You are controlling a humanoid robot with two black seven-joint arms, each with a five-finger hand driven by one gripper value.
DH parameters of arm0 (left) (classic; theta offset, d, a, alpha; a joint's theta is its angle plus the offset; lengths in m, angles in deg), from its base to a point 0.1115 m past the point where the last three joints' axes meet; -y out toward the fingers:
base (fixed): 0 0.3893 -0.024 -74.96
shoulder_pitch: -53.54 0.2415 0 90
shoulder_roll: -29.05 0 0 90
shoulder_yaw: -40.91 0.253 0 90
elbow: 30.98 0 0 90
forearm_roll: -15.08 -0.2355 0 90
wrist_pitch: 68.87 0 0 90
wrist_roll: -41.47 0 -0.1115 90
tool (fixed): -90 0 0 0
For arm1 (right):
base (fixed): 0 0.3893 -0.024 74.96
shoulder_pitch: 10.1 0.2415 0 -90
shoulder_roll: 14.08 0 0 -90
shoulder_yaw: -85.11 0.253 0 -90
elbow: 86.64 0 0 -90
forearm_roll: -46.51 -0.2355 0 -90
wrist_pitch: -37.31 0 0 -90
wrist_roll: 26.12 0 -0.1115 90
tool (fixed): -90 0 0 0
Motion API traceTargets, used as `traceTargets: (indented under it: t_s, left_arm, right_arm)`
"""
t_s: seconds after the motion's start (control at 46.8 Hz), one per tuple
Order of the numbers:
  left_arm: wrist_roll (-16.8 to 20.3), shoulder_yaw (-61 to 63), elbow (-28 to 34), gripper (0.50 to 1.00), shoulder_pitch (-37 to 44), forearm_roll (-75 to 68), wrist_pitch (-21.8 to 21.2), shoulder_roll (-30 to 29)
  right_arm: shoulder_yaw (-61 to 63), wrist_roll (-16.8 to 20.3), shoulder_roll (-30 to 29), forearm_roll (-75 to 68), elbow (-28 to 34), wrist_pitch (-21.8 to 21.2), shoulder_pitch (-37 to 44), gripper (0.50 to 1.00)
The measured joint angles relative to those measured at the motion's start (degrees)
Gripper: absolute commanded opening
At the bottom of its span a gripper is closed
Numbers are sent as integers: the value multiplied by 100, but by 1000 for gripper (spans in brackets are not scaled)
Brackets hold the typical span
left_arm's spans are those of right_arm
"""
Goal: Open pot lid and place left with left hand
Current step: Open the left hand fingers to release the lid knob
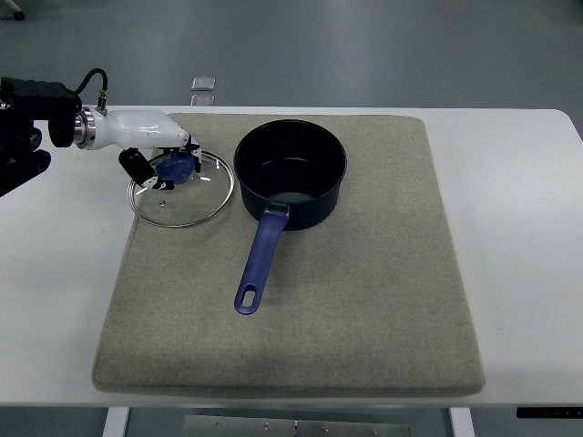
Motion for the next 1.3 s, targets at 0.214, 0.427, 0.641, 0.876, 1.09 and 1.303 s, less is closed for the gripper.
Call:
traceTargets:
  t_s: [0.214, 0.427, 0.641, 0.876, 1.09, 1.303]
  left_arm:
    - [0, 0, 0, 500, 0, 0, -178, 0]
    - [0, -6, -5, 500, 8, 39, -194, 1]
    - [0, 8, -4, 500, 134, 177, -469, 1]
    - [0, 23, 0, 525, 232, 207, -632, 0]
    - [0, -4, -44, 750, 259, 208, -672, 0]
    - [0, -1, -58, 849, 371, 211, -978, -11]
  right_arm:
    - [-2, 0, 0, 0, 0, 0, 0, 917]
    - [-3, 0, 0, 0, -1, 0, 0, 917]
    - [0, 0, 0, 0, -1, 0, 1, 917]
    - [0, 0, 0, 0, 1, 0, 0, 917]
    - [0, 0, 0, 0, 0, 0, 0, 917]
    - [-2, 0, 0, 0, -1, 0, 0, 917]
